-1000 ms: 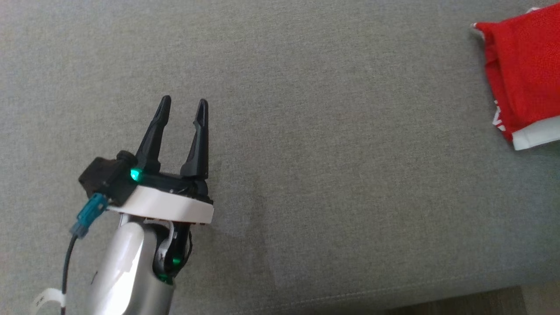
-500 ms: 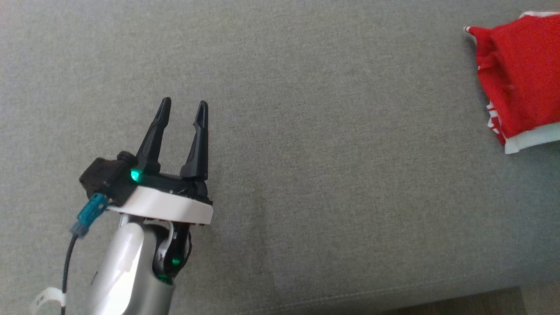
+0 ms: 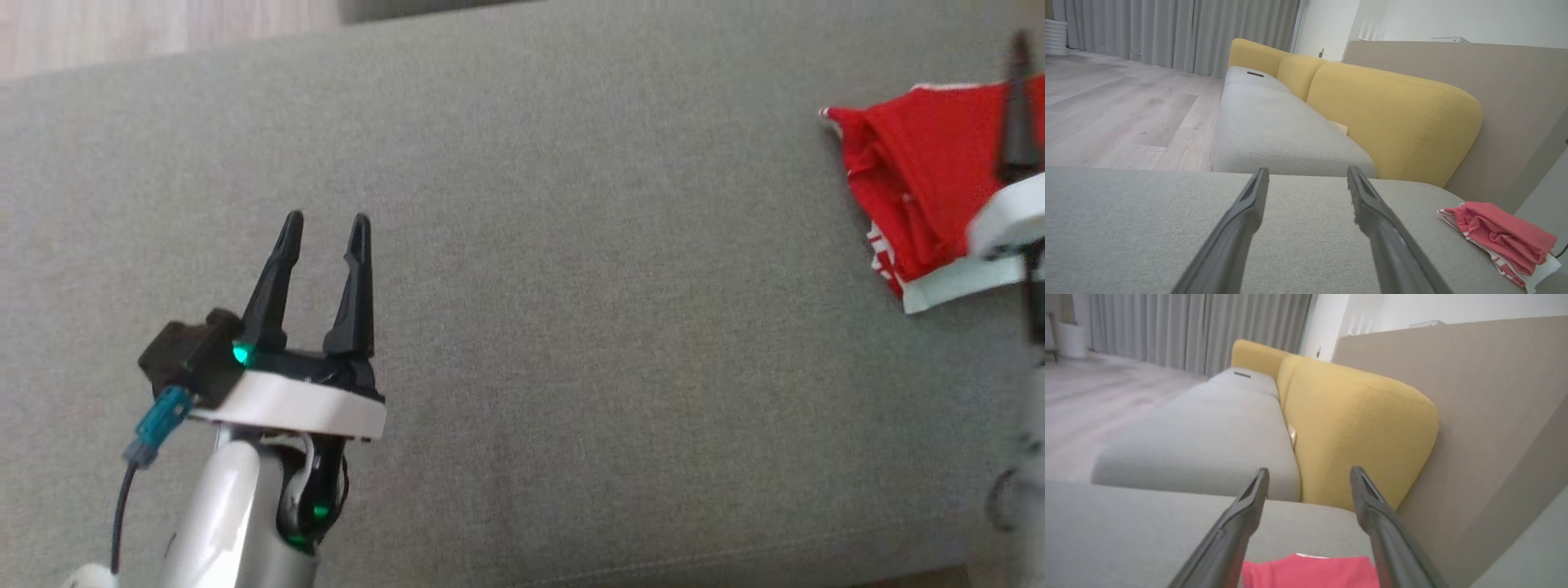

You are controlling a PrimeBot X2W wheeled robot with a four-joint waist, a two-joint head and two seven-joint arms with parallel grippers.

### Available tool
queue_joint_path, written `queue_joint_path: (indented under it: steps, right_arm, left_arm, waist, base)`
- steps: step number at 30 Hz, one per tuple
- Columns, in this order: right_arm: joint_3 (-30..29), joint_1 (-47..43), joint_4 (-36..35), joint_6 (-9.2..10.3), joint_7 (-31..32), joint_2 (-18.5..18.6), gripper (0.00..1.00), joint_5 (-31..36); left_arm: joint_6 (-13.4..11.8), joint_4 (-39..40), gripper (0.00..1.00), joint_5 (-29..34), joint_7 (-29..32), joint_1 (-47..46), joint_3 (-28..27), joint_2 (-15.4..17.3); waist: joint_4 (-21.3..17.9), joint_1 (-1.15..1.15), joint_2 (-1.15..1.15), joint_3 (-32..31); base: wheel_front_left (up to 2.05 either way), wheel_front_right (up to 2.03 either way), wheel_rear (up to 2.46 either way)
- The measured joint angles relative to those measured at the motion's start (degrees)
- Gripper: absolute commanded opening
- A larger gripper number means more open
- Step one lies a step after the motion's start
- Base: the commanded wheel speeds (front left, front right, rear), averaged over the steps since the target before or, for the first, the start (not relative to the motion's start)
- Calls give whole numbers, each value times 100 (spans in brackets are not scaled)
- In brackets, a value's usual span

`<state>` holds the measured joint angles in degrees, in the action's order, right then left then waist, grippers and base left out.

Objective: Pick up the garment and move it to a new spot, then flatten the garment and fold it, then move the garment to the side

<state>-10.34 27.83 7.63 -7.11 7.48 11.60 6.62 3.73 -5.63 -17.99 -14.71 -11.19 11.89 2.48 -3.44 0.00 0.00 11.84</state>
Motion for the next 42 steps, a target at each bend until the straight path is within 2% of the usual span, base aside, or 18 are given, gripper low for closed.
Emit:
queue_joint_path:
  steps: [5, 11, 15, 20, 26, 42]
  right_arm:
    - [229, -564, -381, 0, -396, -550, 100, -421]
    - [356, -1176, -349, 0, -832, -862, 100, -884]
    - [600, -1504, 116, 0, -1404, -872, 100, -1673]
    - [801, -1992, 566, 0, -1849, -883, 100, -1886]
    - [939, -2199, 779, 0, -2062, -884, 100, -1917]
    - [967, -2197, 911, 0, -2163, -886, 100, -1926]
  left_arm:
    - [-47, 43, 100, -41, 1, 207, -89, 1]
    - [-79, 55, 100, -41, 1, 435, -134, 4]
    - [-122, 57, 100, -41, 1, 663, -130, 8]
    - [-171, 68, 100, -78, 1, 888, -110, 9]
    - [-178, 78, 100, -79, 1, 1116, -19, 11]
    - [-291, 140, 100, -81, 1, 1126, 24, 13]
  waist:
    - [39, 0, 0, -295]
    - [97, 0, 0, -534]
    - [149, 0, 0, -742]
    - [192, 0, 0, -931]
    - [232, 0, 0, -1044]
    - [262, 0, 0, -1050]
  base:
    - [0, 0, 0]
    - [0, 0, 0]
    - [0, 0, 0]
    - [0, 0, 0]
    - [0, 0, 0]
    - [0, 0, 0]
